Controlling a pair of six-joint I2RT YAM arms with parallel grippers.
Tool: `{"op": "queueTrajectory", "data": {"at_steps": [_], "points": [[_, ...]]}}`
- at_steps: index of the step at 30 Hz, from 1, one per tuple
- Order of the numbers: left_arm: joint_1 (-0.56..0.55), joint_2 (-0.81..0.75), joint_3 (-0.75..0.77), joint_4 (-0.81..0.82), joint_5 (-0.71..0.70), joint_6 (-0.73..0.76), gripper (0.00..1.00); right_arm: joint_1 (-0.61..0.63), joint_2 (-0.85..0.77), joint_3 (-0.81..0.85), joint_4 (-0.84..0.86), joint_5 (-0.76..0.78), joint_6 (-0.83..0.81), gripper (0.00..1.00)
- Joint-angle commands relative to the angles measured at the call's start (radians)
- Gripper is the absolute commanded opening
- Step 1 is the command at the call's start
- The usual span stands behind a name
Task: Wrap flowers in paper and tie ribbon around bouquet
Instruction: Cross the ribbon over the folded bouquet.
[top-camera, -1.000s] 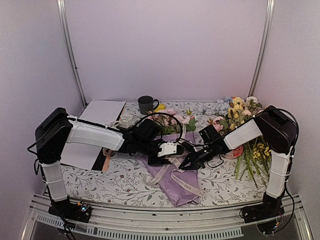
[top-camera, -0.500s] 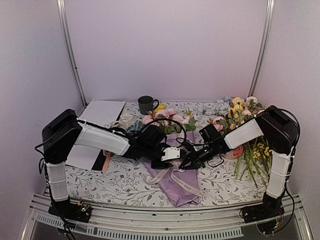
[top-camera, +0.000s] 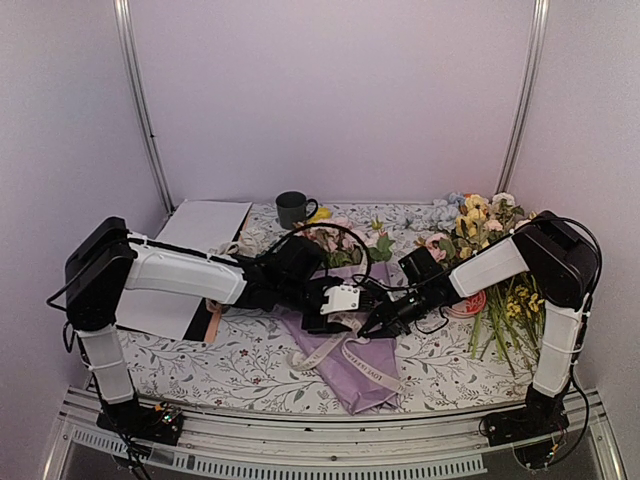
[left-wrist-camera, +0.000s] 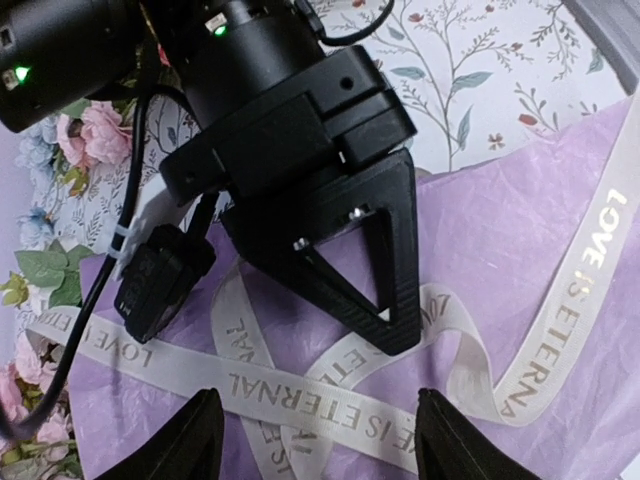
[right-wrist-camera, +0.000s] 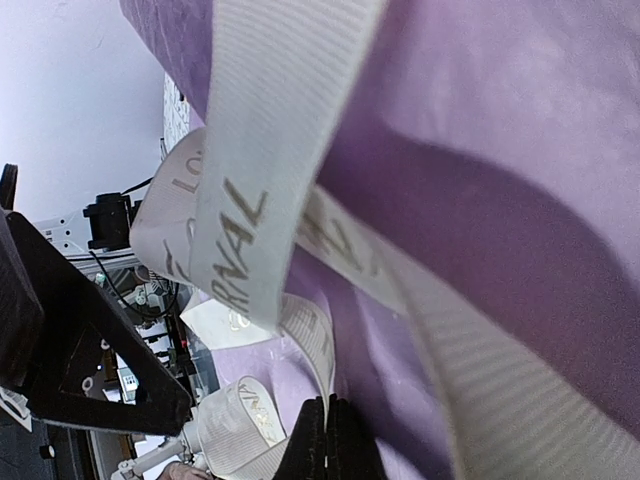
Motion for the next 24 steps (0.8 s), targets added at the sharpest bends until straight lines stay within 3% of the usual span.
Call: {"op": "queueTrajectory", "data": {"at_steps": [1,8,21,24], "points": [[0.009,0.096,0.11,-0.137,0.035,0.003,0.66,-0.001,-0.034,0.007,-0.005,-0.016,-0.015,0.0],[0.014,0.164,0.136,-0.155,-0.026,0.041,0.55,0.0,-0.039,0.005,0.005,-0.037,-0.009,0.0],[0.021,0.117,0.066,-0.064,-0.158,0.018,0.54,0.0,-0.051,-0.004,0.001,-0.039,-0.01,0.0],[0.021,0.111,0.058,-0.041,-0.195,0.021,0.5,-0.001,-0.054,-0.001,0.004,-0.052,-0.009,0.0]]}}
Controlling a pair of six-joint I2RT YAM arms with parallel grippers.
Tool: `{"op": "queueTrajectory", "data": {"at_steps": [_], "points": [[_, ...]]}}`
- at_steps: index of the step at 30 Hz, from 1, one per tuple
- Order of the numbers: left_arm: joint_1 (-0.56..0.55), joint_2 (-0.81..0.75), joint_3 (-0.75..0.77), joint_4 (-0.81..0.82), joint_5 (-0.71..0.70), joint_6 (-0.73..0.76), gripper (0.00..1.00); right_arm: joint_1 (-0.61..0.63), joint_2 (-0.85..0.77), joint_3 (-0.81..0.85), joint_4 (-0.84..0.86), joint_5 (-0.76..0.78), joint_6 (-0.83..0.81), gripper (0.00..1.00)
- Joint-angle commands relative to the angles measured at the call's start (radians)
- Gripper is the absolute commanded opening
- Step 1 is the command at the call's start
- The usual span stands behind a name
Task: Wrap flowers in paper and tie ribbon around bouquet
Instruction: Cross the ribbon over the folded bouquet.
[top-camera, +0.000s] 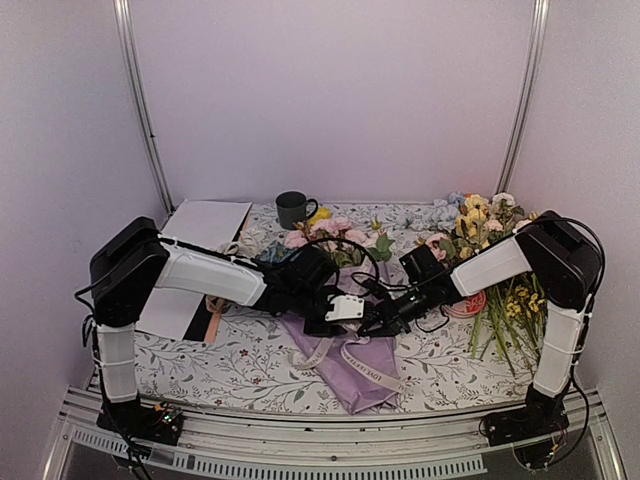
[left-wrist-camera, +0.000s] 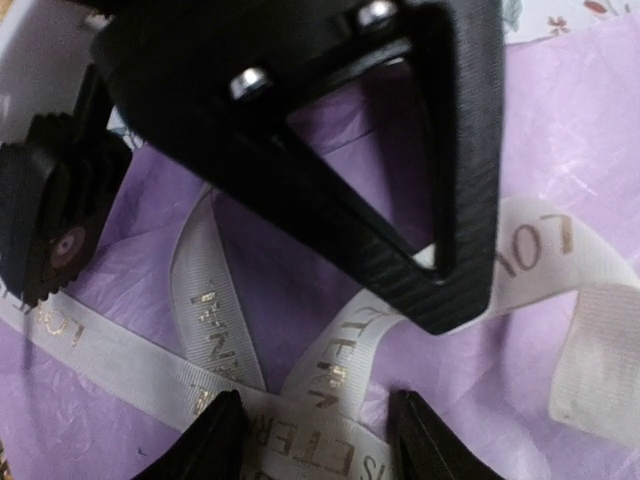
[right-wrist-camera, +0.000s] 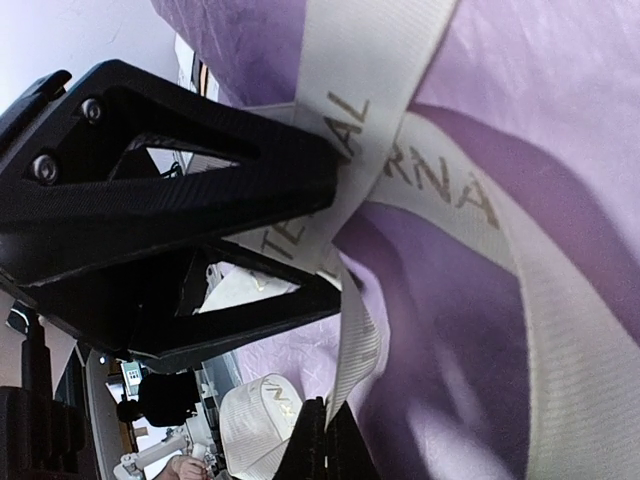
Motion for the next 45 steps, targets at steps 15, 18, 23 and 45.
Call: {"op": "queueTrajectory", "data": {"at_steps": [15,18,23,45], "points": [[0.018,-0.125,-0.098,0.124,0.049,-0.098,0.0,-0.055,-0.07,0.005,0.238,-0.219,0.114,0.0],[0.026,-0.147,-0.109,0.131,0.176,-0.152,0.0,-0.061,-0.051,0.039,0.238,-0.21,0.114,0.25],[0.025,-0.15,-0.118,0.12,0.194,-0.178,0.0,-0.076,0.008,0.062,0.236,-0.162,0.111,0.43],[-0.029,-0.433,-0.214,0.087,0.601,-0.426,0.0,-0.11,0.103,0.052,0.161,-0.043,0.127,0.5]]}}
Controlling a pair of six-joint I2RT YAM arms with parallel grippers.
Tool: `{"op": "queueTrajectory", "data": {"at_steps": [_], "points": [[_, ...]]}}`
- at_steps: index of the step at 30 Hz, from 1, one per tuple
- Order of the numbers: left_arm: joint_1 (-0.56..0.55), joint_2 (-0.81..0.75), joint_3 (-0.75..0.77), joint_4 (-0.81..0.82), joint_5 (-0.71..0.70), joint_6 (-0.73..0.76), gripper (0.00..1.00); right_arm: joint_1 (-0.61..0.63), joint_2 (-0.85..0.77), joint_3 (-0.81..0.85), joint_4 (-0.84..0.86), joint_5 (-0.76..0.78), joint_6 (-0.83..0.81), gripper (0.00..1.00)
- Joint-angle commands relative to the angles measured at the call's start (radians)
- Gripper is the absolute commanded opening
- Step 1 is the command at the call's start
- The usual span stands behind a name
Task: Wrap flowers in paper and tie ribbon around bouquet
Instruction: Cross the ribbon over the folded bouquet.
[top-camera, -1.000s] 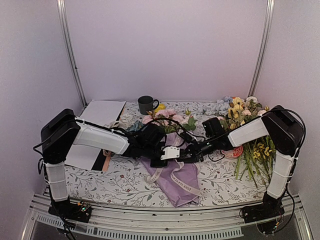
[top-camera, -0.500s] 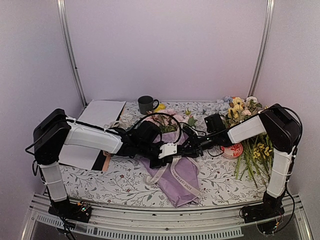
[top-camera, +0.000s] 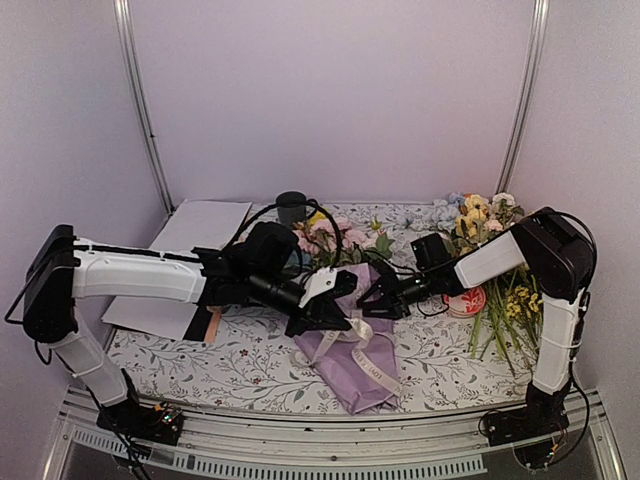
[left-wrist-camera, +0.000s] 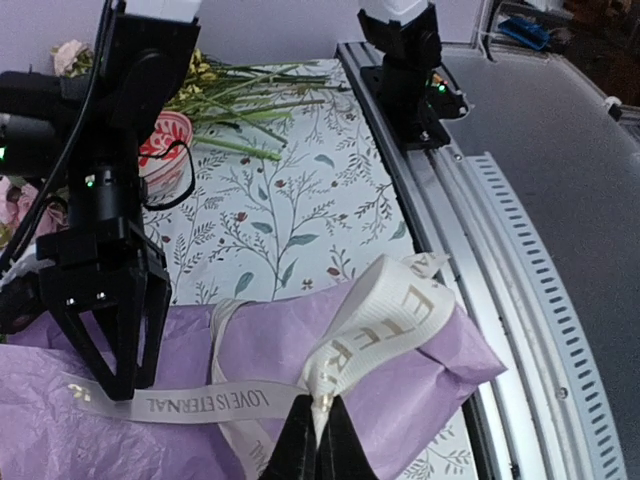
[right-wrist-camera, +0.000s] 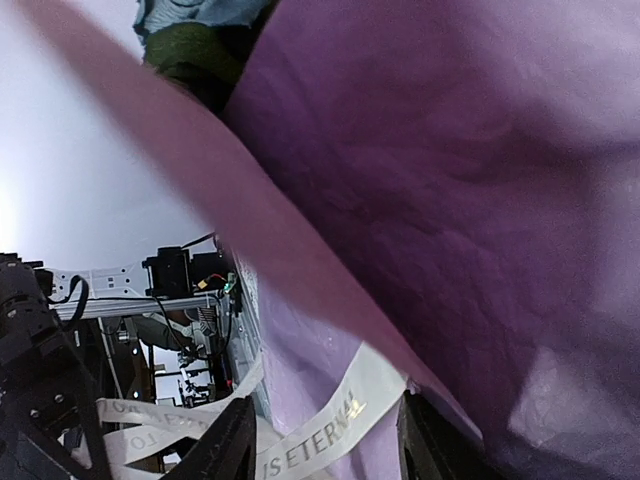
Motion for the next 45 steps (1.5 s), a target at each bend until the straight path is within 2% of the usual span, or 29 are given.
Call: {"op": "queueTrajectory", "data": {"at_steps": [1,5,9,14,23,28,33,36,40,43,45], "points": [[-0.026,-0.078,-0.034,0.05,0.081,-0.086,0.0,-0.004,0.05,0.013,-0.062,0.033,-0.034,0.49],[-0.013,-0.119,-0.085,0.211,0.02,-0.169,0.0,-0.004,0.064,0.02,-0.109,0.056,-0.066,0.45],[0.06,-0.066,-0.092,0.315,-0.157,-0.33,0.0,-0.003,0.066,0.035,-0.171,0.07,-0.113,0.43],[0.161,0.055,-0.039,0.315,-0.226,-0.519,0.0,-0.004,0.066,0.034,-0.192,0.061,-0.139,0.41],[0.184,0.216,0.046,0.249,-0.282,-0.607,0.0,-0.004,0.058,0.025,-0.198,0.042,-0.153,0.38],[0.192,0.227,0.033,0.261,-0.307,-0.618,0.0,-0.004,0.045,0.028,-0.208,0.038,-0.158,0.37],[0.176,0.149,-0.013,0.316,-0.237,-0.546,0.0,-0.003,0.041,0.031,-0.223,0.042,-0.17,0.37],[0.166,0.097,-0.043,0.323,-0.305,-0.49,0.0,-0.004,0.041,0.031,-0.224,0.041,-0.17,0.37],[0.144,0.064,-0.038,0.244,-0.428,-0.382,0.0,-0.004,0.04,0.032,-0.227,0.041,-0.171,0.37],[0.114,0.037,-0.051,0.241,-0.453,-0.318,0.0,-0.004,0.04,0.034,-0.23,0.043,-0.172,0.37],[0.105,0.004,-0.073,0.267,-0.411,-0.3,0.0,-0.004,0.04,0.03,-0.232,0.042,-0.172,0.37]]}}
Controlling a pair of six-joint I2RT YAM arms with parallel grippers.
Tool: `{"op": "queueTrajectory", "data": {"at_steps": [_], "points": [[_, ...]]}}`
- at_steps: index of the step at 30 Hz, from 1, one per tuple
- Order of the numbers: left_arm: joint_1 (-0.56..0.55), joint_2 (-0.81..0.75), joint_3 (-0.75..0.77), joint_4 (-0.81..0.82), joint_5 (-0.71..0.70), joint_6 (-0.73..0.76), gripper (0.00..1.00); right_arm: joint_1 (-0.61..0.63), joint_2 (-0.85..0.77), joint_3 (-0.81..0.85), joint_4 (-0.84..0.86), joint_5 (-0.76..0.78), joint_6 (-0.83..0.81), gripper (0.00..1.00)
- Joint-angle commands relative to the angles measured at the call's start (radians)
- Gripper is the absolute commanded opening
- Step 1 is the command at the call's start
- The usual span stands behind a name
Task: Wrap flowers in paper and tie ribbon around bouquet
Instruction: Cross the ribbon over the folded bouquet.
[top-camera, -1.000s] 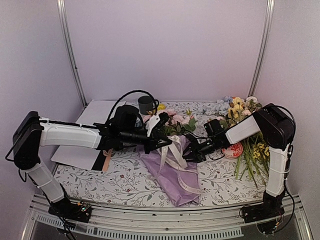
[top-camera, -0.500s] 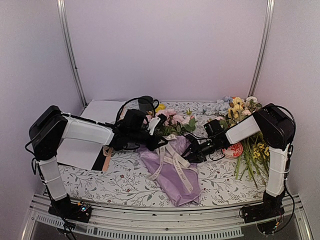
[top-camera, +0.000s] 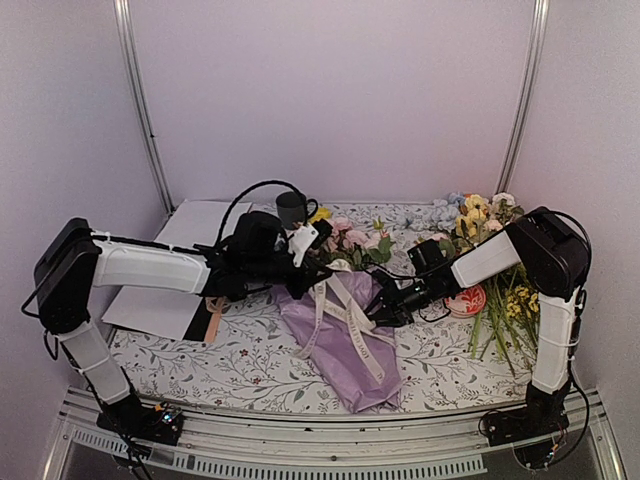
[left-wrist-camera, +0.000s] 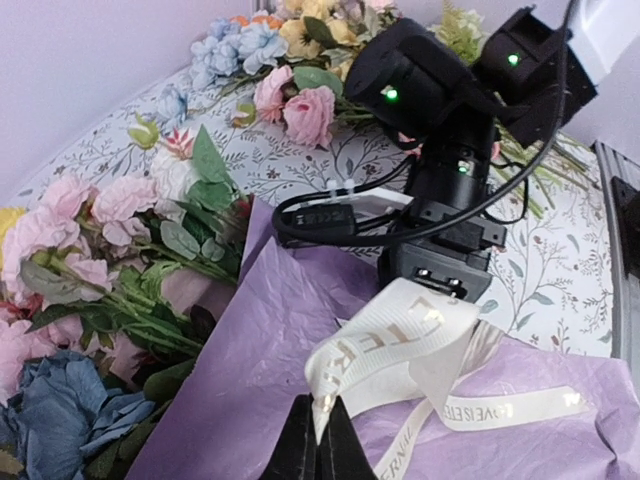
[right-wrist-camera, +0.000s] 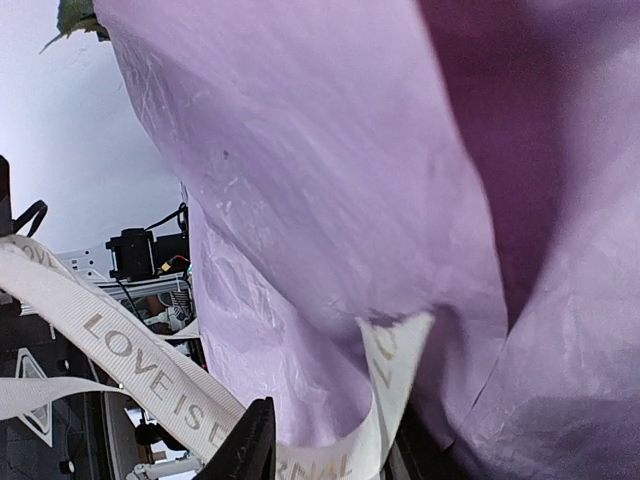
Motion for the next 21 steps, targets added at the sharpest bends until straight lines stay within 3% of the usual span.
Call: {"op": "queueTrajectory", "data": {"at_steps": [1,7,15,21], "points": [[-0.037,-0.083,-0.056,0.033,0.026,0.102,0.0,-0.003,0.003,0.004,-0.051,0.018,-0.019,0.37],[-0.111,-0.23,-0.147,0.137,0.126,0.15,0.0,-0.003,0.017,0.001,-0.054,0.025,-0.021,0.37],[-0.174,-0.287,-0.162,0.182,0.346,0.055,0.0,-0.003,0.038,0.005,-0.056,0.025,-0.028,0.37],[-0.182,-0.298,-0.227,0.314,0.337,-0.026,0.0,-0.004,0.039,0.006,-0.058,0.025,-0.028,0.37]]}}
